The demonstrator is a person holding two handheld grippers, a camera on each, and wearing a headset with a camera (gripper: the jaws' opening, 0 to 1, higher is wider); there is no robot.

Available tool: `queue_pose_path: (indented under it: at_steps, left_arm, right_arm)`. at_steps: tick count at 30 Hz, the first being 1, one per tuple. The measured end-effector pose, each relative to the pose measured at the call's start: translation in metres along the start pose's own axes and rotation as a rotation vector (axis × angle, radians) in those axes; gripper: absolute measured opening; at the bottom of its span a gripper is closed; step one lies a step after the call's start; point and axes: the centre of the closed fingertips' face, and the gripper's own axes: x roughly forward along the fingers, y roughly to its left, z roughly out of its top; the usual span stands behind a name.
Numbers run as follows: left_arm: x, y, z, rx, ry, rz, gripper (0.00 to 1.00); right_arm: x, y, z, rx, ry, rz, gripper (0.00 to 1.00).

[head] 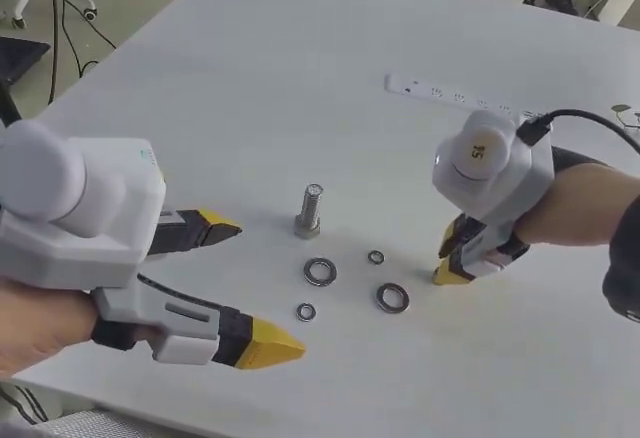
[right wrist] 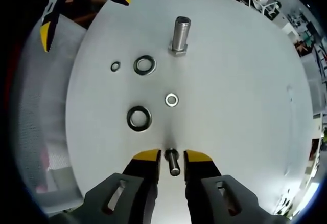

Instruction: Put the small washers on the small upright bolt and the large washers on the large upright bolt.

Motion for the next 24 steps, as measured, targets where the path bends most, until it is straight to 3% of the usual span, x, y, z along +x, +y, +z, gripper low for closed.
queue_pose_path:
  at_steps: [24]
  left_arm:
    - [-0.003,0.001,0.001,0.002,-0.013,0.006,0.85]
  right_arm:
    - [-0.019,-0.004,0.03,-0.058,-0.045,-0.032,0.21]
